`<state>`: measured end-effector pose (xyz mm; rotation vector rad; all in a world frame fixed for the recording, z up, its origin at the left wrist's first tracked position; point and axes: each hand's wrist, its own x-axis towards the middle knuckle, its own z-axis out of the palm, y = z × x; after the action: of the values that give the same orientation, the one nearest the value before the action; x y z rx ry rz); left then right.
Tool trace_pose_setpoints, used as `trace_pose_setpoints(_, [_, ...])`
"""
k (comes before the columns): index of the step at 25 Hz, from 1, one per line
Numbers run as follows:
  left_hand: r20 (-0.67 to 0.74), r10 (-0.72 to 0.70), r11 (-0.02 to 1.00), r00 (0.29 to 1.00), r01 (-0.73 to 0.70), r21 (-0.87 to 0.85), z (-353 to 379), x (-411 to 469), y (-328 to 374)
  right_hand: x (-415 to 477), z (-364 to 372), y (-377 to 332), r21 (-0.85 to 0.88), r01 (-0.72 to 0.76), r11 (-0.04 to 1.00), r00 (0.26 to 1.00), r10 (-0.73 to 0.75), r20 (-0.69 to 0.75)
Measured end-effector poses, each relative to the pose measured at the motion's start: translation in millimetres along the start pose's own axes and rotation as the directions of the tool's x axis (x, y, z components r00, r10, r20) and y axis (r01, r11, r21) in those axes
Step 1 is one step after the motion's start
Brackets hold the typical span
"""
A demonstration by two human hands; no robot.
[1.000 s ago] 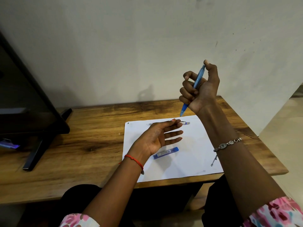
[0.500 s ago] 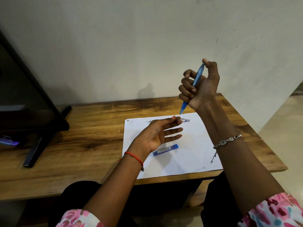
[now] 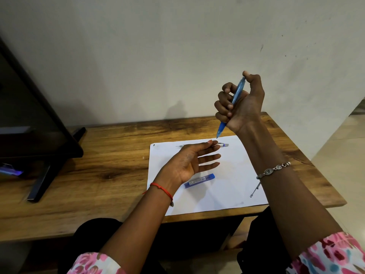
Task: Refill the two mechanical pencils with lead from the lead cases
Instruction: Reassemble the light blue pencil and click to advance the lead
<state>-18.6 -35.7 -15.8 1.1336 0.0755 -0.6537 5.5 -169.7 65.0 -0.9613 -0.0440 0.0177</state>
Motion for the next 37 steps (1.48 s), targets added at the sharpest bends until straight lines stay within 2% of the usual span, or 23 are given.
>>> trace_pose_setpoints(7, [-0.004, -0.004, 1.000, 1.000, 0.004, -0.003, 0.8, 0.3, -0.2, 1.6, -0.6, 0.5, 0.027, 0.037, 0.999, 0.999, -0.038, 0.010])
trace_pose_setpoints(13, [-0.005, -0.006, 1.000, 1.000, 0.006, -0.009, 0.5, 0.8, -0.3, 1.4, -0.1, 0.1, 0.032, 0.035, 0.999, 0.998, -0.034, -0.048])
trace_pose_setpoints(37, [-0.019, -0.027, 0.999, 0.999, 0.026, -0.038, 3.9, -0.9, 0.7, 0.6, 1.7, 0.5, 0.004, 0.031, 1.000, 0.999, -0.030, -0.042])
